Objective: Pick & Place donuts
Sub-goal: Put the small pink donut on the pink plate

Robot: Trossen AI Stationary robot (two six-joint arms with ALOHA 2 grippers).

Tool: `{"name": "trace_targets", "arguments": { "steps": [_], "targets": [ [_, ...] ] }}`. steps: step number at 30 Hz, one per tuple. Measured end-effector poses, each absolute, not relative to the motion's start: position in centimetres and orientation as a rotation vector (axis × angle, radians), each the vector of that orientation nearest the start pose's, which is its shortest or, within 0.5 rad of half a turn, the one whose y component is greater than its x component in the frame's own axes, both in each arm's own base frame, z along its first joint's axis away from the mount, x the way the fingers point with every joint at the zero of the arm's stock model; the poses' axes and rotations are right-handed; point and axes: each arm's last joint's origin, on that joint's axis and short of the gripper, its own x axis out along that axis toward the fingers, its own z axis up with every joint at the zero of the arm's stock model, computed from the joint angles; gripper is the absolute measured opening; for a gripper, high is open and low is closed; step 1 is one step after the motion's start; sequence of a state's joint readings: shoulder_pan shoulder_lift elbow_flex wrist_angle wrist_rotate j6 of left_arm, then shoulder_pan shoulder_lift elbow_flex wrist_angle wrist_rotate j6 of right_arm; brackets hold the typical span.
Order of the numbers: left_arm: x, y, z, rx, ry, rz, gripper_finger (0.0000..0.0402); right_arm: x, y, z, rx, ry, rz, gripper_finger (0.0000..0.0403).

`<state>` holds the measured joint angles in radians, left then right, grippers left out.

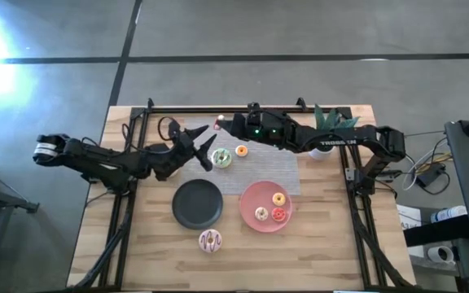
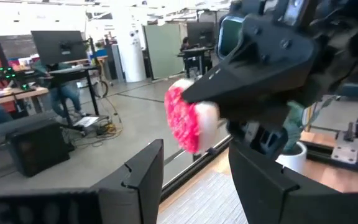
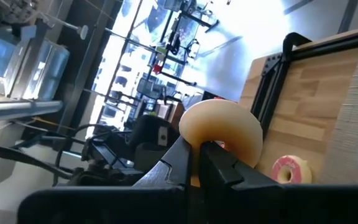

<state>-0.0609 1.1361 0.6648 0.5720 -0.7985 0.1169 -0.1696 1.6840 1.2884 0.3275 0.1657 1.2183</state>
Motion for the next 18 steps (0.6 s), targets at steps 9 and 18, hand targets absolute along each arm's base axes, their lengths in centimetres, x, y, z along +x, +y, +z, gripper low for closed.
{"name": "trace_targets", "arguments": {
  "steps": [9, 18],
  "targets": [
    [26.4, 1.6, 29.5, 0.098, -0.018, 0.761, 0.0156, 38.9, -7.2, 32.0, 1.2, -0.144, -0.338, 0.0013],
    [26.7, 1.8, 30.4, 0.119, -0.028, 0.77, 0.0156, 38.9, -7.0, 32.0, 1.185, -0.14, -0.334, 0.0013]
  ]
}}
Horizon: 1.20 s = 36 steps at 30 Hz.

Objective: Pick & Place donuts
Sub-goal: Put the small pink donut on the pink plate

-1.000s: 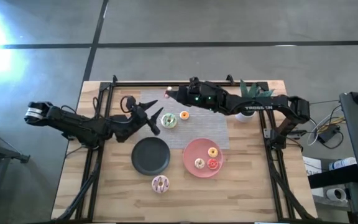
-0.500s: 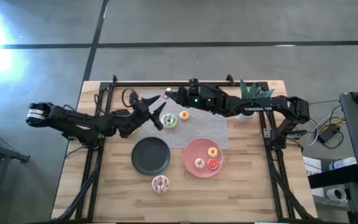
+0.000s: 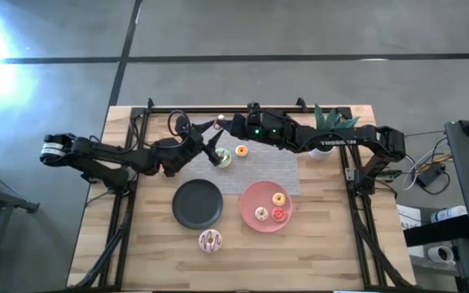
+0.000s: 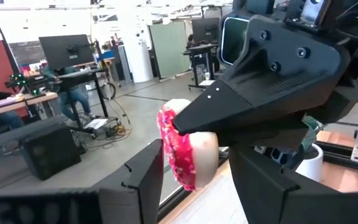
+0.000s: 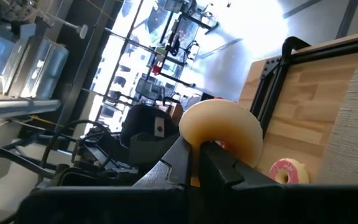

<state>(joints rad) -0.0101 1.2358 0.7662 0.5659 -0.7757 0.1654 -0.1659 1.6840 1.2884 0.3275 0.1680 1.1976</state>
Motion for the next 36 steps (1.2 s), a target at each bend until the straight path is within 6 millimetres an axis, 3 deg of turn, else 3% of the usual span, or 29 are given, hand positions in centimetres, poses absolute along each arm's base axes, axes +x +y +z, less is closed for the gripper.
{"name": "trace_targets", "arguments": {
  "steps": [5, 11, 17, 23, 27, 31, 36],
  "targets": [
    [26.7, 1.8, 29.9, 0.135, 0.026, 0.766, 0.0138, 38.9, -6.9, 32.0, 1.159, -0.132, -0.332, 0.0013],
    [26.7, 1.8, 29.7, 0.142, 0.044, 0.765, 0.0073, 38.9, -6.9, 31.9, 1.159, -0.115, -0.336, 0.0021],
    [26.8, 1.8, 29.9, 0.162, 0.05, 0.766, 0.0009, 38.8, -6.9, 32.0, 1.157, -0.112, -0.332, 0.0085],
    [26.8, 1.8, 29.8, 0.18, 0.069, 0.764, 0.0005, 38.2, -6.7, 32.4, 1.133, -0.032, -0.289, 0.0157],
    [26.6, 1.8, 29.7, 0.193, 0.089, 0.783, 0.0005, 36.5, -6.4, 32.6, 1.078, 0.144, -0.314, 0.0191],
    [26.6, 1.7, 29.1, 0.256, 0.168, 0.767, 0.0005, 33.2, -5.9, 33.7, 0.999, 0.295, -0.402, 0.0207],
    [27.1, 0.6, 27.3, 0.309, 0.299, 0.481, 0.0005, 28.8, -5.0, 35.9, 0.925, 0.339, -0.53, 0.021]
  ]
}}
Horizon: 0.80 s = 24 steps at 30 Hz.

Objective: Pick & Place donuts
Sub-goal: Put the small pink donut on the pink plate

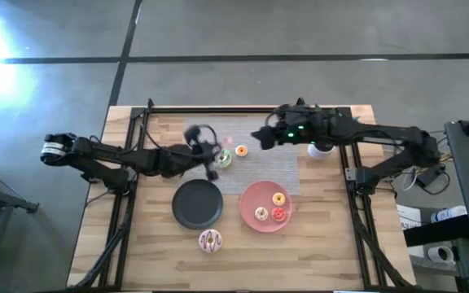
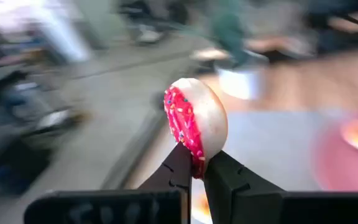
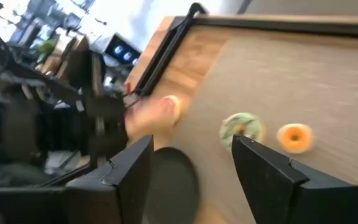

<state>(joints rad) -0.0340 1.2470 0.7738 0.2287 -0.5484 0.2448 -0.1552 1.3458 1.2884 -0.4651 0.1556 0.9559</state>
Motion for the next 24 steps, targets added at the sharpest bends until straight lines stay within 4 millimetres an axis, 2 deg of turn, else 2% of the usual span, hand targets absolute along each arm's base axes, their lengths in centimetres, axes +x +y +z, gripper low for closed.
{"name": "trace_targets", "arguments": {
  "steps": [4, 9, 17, 24],
  "targets": [
    [28.5, -0.7, 24.8, 0.416, 0.418, 0.327, 0.0005, 25.9, -4.4, 37.6, 0.909, 0.31, -0.567, 0.021],
    [32.0, -1.7, 23.2, 0.525, 0.495, 0.194, 0.0005, 23.9, -3.9, 38.8, 0.91, 0.26, -0.596, 0.021],
    [38.1, -3.4, 20.4, 0.74, 0.715, 0.034, 0.0004, 23.4, -3.4, 39.2, 0.907, 0.241, -0.592, 0.021],
    [41.4, -5.0, 18.6, 0.826, 0.734, -0.036, 0.0004, 23.0, -3.2, 39.6, 0.897, 0.231, -0.575, 0.021]
  ]
}}
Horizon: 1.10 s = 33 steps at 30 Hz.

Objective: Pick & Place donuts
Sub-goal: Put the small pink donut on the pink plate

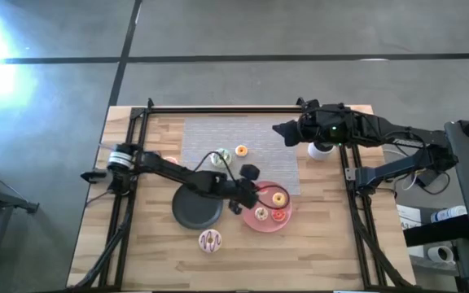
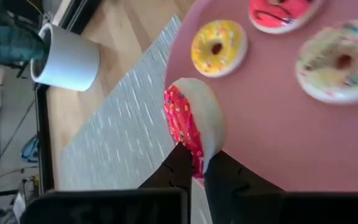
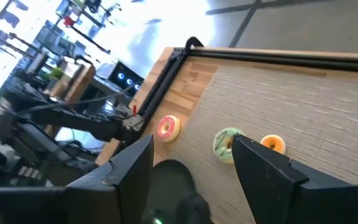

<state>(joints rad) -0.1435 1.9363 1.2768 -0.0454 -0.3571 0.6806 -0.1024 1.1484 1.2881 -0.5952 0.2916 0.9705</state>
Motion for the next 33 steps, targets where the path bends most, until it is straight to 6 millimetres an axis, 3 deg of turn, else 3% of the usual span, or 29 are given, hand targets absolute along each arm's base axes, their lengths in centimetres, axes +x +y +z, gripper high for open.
{"name": "trace_targets", "arguments": {
  "steps": [8, 13, 24, 33],
  "targets": [
    [44.9, -5.5, 17.7, 0.847, 0.738, -0.044, 0.0004, 21.5, -3.1, 40.6, 0.883, 0.179, -0.576, 0.021],
    [45.9, -5.4, 16.2, 0.887, 0.855, -0.085, 0.0004, 21.4, -3.1, 40.7, 0.873, 0.176, -0.572, 0.021],
    [46.2, -4.7, 16.6, 0.884, 0.927, -0.064, 0.0011, 21.5, -3.1, 40.5, 0.841, 0.193, -0.571, 0.021],
    [46.0, -4.7, 16.4, 0.841, 0.96, -0.11, 0.0072, 21.6, -3.1, 40.5, 0.84, 0.194, -0.571, 0.021]
  ]
}}
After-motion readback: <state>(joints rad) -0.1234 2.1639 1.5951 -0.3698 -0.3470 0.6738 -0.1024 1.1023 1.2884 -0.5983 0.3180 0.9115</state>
